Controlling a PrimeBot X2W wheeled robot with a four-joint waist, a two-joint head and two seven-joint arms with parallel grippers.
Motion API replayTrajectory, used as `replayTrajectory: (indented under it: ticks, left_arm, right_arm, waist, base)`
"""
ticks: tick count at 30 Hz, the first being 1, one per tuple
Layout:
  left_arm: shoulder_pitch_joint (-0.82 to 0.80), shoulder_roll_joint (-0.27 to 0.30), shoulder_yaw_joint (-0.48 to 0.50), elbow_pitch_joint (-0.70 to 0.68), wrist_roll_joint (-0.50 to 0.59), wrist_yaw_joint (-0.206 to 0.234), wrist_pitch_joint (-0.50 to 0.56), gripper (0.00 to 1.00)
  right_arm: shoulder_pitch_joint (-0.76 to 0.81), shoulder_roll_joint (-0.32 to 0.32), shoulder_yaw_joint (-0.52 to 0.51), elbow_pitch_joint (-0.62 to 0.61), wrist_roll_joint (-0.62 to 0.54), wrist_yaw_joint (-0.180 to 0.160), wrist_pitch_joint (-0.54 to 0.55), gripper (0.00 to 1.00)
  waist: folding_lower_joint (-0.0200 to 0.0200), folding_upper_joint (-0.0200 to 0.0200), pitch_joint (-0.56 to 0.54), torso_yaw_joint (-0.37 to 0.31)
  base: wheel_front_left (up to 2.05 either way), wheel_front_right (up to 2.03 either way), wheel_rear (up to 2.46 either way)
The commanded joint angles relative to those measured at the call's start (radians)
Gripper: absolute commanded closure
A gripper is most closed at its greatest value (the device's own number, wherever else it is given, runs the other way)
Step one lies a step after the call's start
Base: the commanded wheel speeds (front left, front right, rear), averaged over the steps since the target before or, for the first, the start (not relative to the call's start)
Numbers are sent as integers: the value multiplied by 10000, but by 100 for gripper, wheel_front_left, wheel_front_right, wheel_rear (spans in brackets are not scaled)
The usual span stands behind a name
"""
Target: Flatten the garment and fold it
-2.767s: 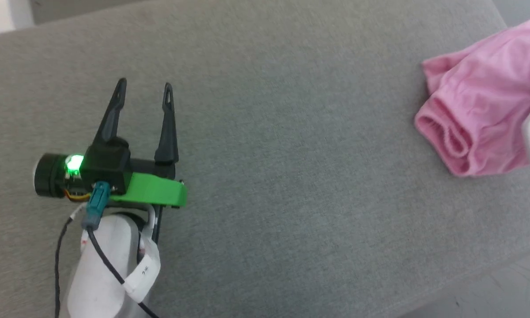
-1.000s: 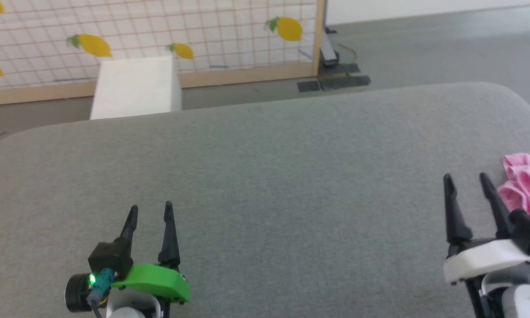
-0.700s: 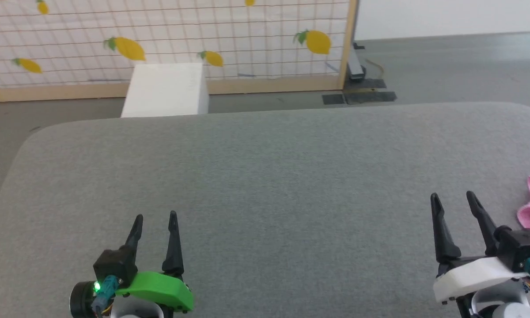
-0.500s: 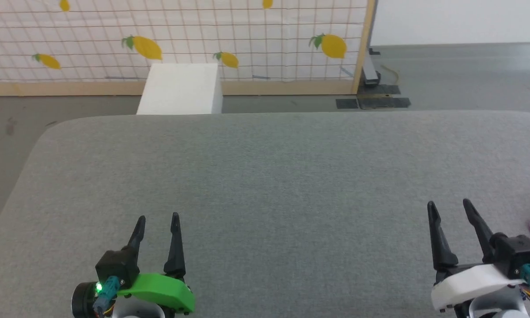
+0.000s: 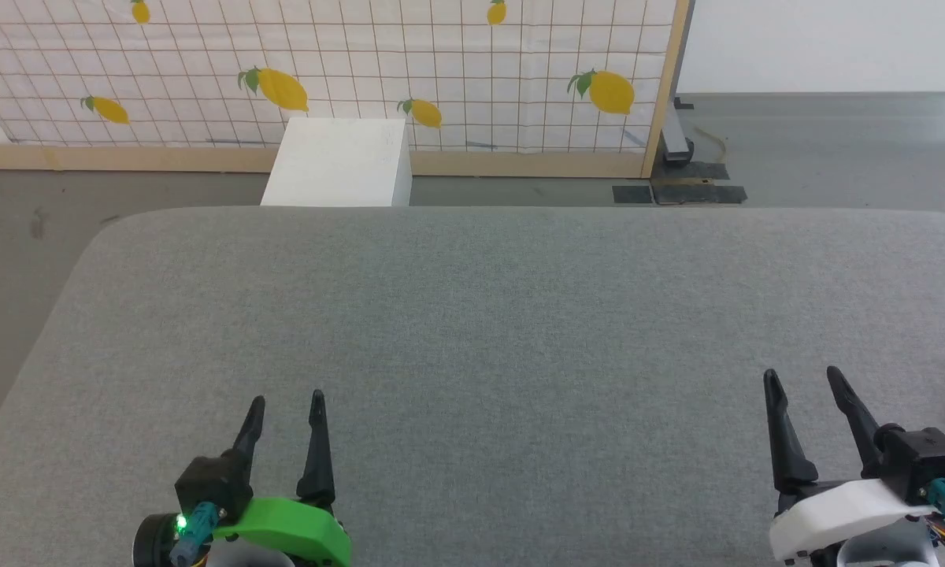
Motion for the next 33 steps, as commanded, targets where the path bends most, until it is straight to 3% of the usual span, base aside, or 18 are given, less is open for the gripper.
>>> replayTrajectory:
  ticks: [1, 2, 33]
  left_arm:
    - [117, -42, -31, 1, -64, 51, -45, 0]
    - [-2, 0, -17, 2, -2, -4, 6, 100]
    - [-18, -5, 86, -211, 248, -8, 305, 100]
  right_arm:
    - [160, 24, -8, -7, 80, -15, 20, 0]
    - [2, 0, -9, 5, 26, 0, 1, 100]
    - [-74, 0, 87, -38, -82, -2, 142, 100]
  waist:
    - [1, 0, 17, -1]
    - [1, 0, 15, 0]
    - [1, 0, 61, 3]
  base:
    - [0, 0, 0]
    - [0, 0, 0]
    - [0, 0, 0]
